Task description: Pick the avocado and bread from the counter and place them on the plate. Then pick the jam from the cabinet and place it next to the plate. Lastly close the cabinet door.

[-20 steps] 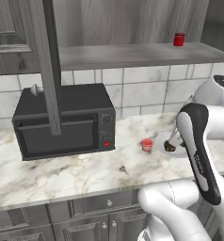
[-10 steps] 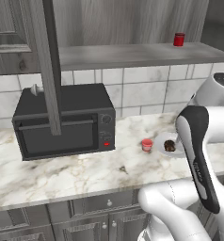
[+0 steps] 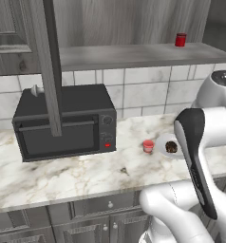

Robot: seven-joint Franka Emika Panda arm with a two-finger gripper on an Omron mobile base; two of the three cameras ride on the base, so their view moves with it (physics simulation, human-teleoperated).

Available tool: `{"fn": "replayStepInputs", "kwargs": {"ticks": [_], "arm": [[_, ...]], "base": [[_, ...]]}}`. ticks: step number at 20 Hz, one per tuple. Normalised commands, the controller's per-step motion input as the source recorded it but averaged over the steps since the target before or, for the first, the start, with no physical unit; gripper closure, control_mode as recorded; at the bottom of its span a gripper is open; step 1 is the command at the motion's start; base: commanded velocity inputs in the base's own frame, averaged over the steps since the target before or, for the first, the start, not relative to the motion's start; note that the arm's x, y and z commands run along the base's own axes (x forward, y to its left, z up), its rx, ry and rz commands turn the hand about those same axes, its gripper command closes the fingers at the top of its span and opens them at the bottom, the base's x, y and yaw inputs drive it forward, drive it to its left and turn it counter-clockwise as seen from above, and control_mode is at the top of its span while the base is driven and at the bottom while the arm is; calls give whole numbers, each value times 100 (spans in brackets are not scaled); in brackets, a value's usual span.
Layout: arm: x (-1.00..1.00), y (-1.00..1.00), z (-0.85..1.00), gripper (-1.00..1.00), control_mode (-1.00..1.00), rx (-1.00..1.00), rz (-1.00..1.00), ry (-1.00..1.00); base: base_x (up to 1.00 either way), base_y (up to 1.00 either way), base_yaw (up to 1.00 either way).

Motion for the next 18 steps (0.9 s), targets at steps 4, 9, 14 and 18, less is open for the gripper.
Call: {"fn": "replayStepInputs", "kwargs": {"ticks": [4,9,14,18], "arm": [[-14,-17,17,-100,-100,-1,0,2],[-20,-28,10,-100,-100,0,3,-1],[-21,-26,8,-100,-100,0,8,-7],[-21,-26,3,-100,-100,0,13,-20]], "base": [[0,0,0],[0,0,0],[0,0,0],[0,0,0]]}}
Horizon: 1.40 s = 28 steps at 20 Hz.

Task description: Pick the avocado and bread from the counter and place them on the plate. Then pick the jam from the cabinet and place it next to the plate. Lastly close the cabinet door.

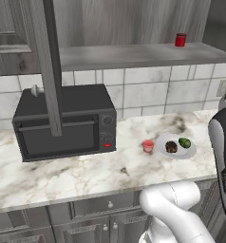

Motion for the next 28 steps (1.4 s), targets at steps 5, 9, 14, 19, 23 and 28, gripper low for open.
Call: {"fn": "replayStepInputs", "kwargs": {"ticks": [5,9,14,19,23,28], "arm": [[-18,-22,7,-100,-100,0,9,-17],[-22,-22,14,-100,-100,0,3,-13],[-25,-25,23,-100,-100,0,0,-6],[-27,-26,26,-100,-100,0,0,-2],[-27,-27,22,-100,-100,0,-1,0],[-26,-19,6,-100,-100,-1,-10,0]], "base": [[0,0,0],[0,0,0],[0,0,0],[0,0,0],[0,0,0],[0,0,0]]}}
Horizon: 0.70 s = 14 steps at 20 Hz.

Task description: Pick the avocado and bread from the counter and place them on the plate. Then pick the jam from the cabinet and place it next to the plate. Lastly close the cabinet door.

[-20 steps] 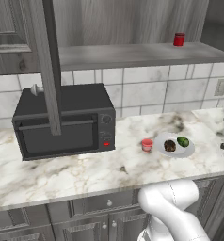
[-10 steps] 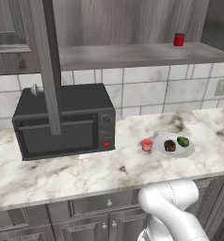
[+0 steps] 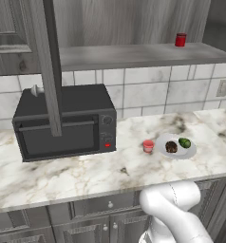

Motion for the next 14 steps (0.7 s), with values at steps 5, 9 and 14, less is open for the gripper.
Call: {"fn": "replayStepInputs", "kwargs": {"ticks": [5,9,14], "arm": [[-21,-21,3,-100,-100,-6,-20,0],[-20,-26,13,-100,-100,-6,-23,3],[-24,-32,18,-100,-100,0,-21,9]], "base": [[0,0,0],[0,0,0],[0,0,0]]}}
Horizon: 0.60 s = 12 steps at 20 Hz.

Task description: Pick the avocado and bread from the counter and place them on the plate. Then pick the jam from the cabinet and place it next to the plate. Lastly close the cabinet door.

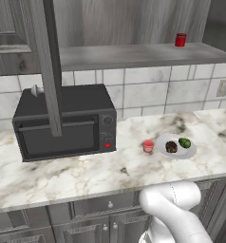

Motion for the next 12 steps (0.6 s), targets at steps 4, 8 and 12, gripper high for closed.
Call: {"fn": "replayStepInputs", "kwargs": {"ticks": [4,8,12], "arm": [[-29,-28,15,-100,-100,0,-22,12],[-30,-30,17,-100,-100,-4,-19,6],[-34,-33,18,-100,-100,-5,-6,0]], "base": [[0,0,0],[0,0,0],[0,0,0]]}}
